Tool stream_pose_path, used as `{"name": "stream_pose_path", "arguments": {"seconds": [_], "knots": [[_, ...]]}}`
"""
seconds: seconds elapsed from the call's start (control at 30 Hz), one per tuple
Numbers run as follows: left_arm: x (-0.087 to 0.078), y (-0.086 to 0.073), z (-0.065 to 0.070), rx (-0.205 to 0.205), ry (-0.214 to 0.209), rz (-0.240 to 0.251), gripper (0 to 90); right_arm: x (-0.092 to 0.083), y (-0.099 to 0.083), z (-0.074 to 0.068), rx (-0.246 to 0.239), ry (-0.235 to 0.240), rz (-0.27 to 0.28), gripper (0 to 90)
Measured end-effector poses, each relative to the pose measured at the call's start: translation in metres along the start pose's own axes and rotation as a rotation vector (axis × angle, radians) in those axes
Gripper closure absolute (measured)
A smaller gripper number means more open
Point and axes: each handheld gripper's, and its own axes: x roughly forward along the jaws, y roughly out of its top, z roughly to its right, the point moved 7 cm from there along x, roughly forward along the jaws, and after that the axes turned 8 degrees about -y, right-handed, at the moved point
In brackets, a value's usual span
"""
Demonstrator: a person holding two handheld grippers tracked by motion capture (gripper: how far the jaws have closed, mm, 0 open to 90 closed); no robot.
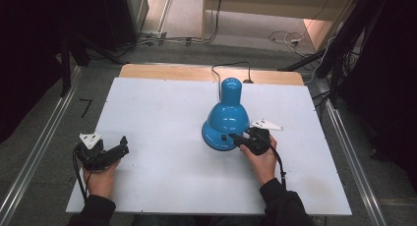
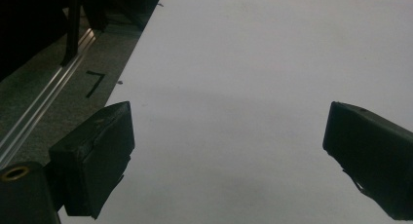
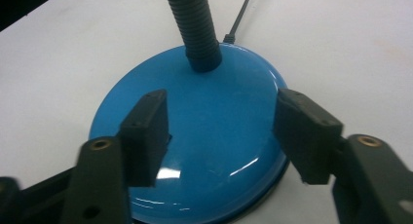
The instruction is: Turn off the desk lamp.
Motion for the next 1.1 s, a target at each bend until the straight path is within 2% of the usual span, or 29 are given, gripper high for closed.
{"name": "stream_pose_path", "arguments": {"seconds": [0.1,0.3,0.47,0.6,0.7,0.97,1.1], "knots": [[0.000,0.000,0.000,-0.001,0.000,-0.001,5.4,-0.002,0.001,0.004,0.000,-0.013,-0.002,26.4],[0.001,0.000,0.001,-0.001,-0.002,-0.001,5.4,-0.007,0.002,0.012,0.007,-0.017,-0.028,20.0],[0.001,0.000,0.000,-0.001,-0.001,-0.002,5.4,-0.010,0.001,0.019,0.011,-0.023,-0.050,18.7],[0.001,0.000,0.000,-0.003,-0.003,-0.001,5.3,-0.012,0.002,0.025,0.019,-0.034,-0.045,17.9],[0.001,-0.001,0.000,-0.004,-0.006,-0.005,5.4,-0.014,0.002,0.028,0.030,-0.021,-0.058,16.6],[0.001,-0.001,0.000,-0.005,-0.007,-0.006,5.4,-0.019,0.003,0.036,0.033,-0.028,-0.051,15.4],[0.001,-0.001,0.000,-0.004,-0.004,-0.007,5.4,-0.025,0.004,0.044,0.044,-0.035,-0.044,14.9]]}}
